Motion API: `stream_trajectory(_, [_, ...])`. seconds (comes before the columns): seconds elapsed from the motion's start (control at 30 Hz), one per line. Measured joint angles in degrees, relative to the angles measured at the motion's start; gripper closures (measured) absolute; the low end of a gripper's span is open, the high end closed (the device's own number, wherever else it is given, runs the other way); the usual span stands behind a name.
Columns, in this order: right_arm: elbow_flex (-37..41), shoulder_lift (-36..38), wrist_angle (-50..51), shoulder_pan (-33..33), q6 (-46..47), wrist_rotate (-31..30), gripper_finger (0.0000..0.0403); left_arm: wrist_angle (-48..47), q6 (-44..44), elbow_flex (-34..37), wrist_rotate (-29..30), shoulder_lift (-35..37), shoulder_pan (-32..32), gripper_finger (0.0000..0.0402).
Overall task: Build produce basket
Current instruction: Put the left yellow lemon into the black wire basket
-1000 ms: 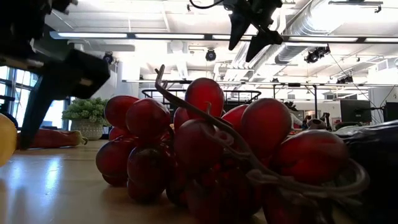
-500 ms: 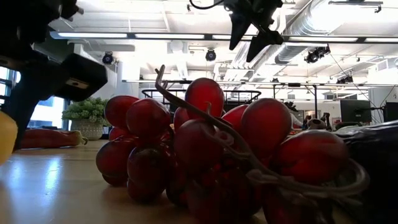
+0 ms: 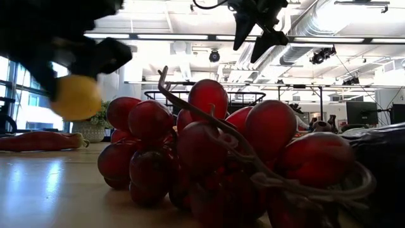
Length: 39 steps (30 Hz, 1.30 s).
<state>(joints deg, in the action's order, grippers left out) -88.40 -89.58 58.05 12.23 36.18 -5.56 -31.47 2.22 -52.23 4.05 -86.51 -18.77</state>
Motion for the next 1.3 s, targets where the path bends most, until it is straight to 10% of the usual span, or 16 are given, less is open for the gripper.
stream_trajectory(0.73, [-0.04, 0.00, 1.32, -0.28, 11.55, 0.87, 0.0103, 4.55, -14.71, 0.00, 2.48, 14.37, 32.64, 0.0234])
stream_trajectory(1.3, [0.39, 0.00, 10.53, -4.91, 24.11, -2.17, 0.0103, 16.77, -18.49, 0.00, -1.07, 13.53, 45.45, 0.0233])
